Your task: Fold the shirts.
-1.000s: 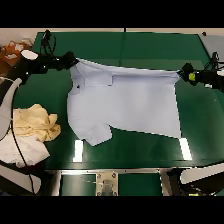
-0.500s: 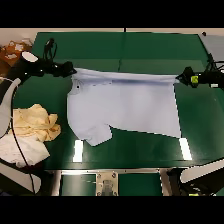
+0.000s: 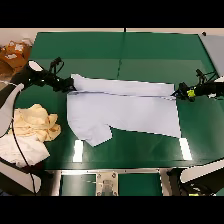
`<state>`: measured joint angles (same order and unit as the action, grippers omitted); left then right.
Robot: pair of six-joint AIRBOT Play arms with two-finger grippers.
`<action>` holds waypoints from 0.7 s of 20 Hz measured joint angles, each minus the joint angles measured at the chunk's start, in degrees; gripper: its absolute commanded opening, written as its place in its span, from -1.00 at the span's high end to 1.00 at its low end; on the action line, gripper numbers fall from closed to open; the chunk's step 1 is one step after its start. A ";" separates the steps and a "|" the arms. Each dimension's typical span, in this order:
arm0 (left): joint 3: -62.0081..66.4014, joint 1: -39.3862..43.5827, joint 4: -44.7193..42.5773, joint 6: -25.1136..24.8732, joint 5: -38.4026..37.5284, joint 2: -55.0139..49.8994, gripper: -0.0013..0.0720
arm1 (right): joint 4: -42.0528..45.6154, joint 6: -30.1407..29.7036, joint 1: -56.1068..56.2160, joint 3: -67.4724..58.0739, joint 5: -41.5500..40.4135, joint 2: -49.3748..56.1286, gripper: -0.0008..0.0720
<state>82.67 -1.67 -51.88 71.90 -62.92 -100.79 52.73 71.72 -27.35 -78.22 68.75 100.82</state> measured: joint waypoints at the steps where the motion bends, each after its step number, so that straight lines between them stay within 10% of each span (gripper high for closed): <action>1: -0.20 0.00 0.83 0.02 -0.42 0.00 -0.59 | 0.55 0.22 -0.04 -0.35 1.09 0.00 0.42; 4: 0.50 -0.42 2.91 1.46 -5.79 0.17 -0.49 | 5.42 4.55 0.00 -3.67 7.30 -0.26 0.29; 7: 2.45 -1.64 3.72 5.16 -16.37 0.37 -0.49 | 14.49 11.15 -0.04 -6.32 13.86 -2.86 0.94; 10: 1.07 -1.90 1.25 9.16 -25.55 2.08 0.11 | 21.09 15.13 -0.07 -3.32 16.98 -8.79 0.94; 14: -9.75 -1.36 -3.34 10.16 -27.06 11.61 0.13 | 24.44 19.06 -1.33 10.91 16.13 -20.63 0.93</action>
<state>72.93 -3.03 -55.22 82.06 -89.97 -89.19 77.17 90.78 -28.69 -67.31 84.88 80.18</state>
